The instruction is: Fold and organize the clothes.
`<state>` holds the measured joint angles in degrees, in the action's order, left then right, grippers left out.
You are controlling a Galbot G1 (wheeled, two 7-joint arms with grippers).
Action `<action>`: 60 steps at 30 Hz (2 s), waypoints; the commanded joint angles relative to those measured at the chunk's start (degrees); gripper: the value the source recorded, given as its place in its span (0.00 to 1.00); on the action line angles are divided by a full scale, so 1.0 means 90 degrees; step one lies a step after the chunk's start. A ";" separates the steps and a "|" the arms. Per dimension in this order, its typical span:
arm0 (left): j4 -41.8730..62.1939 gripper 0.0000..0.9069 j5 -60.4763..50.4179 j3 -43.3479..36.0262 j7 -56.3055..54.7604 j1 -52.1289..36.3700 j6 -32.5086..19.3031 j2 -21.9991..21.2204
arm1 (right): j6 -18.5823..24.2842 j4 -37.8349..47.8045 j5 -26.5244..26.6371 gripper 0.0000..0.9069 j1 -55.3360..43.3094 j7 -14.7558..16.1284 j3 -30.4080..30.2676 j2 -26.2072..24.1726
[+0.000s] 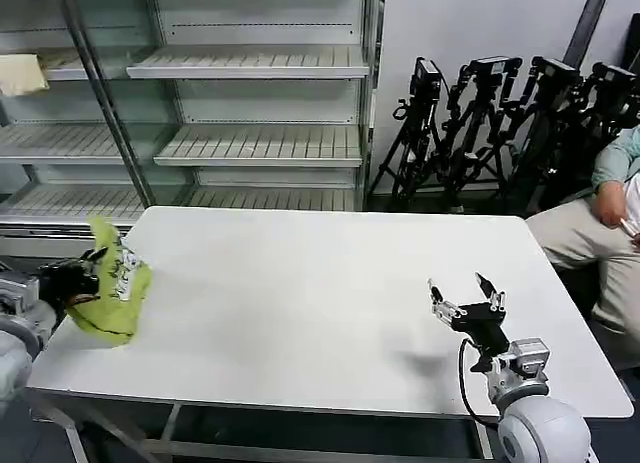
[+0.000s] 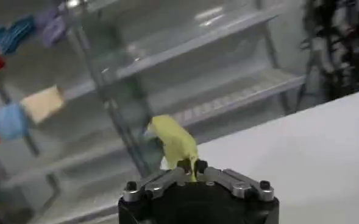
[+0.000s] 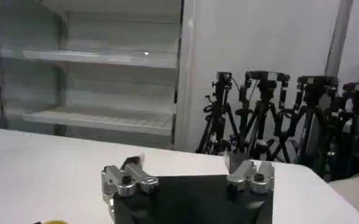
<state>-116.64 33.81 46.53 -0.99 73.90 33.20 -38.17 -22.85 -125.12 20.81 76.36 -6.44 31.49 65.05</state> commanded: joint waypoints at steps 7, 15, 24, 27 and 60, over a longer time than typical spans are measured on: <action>-0.1436 0.02 -0.3017 -0.4815 0.0044 -0.0117 -0.0037 -0.2501 | -0.0085 -0.0026 -0.0153 1.00 0.0018 0.0005 0.0030 0.0106; -0.0345 0.02 -0.2907 -0.4950 -0.0650 -0.1334 -0.0012 -0.3073 | -0.0110 -0.0028 -0.0189 1.00 -0.0185 0.0198 0.0142 0.0065; -0.0010 0.72 -0.1767 -0.5011 -0.1337 -0.1862 -0.0001 -0.3553 | -0.0369 -0.0072 -0.0283 1.00 -0.0626 0.0342 0.0142 0.0017; -0.0136 1.00 -0.1449 -0.5156 -0.1440 -0.1844 -0.0004 -0.3676 | -0.0092 0.0024 -0.0222 1.00 -0.0682 0.0274 0.0071 0.0079; 0.1284 1.00 -0.2558 -0.1139 0.1362 -0.0986 -0.2731 -0.1990 | 0.0494 0.0843 -0.0873 1.00 -0.1268 0.0473 -0.0664 0.0251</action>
<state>-107.76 12.59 28.46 5.49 61.10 14.94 -58.57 -21.13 -119.77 16.64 66.58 -2.79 29.55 66.14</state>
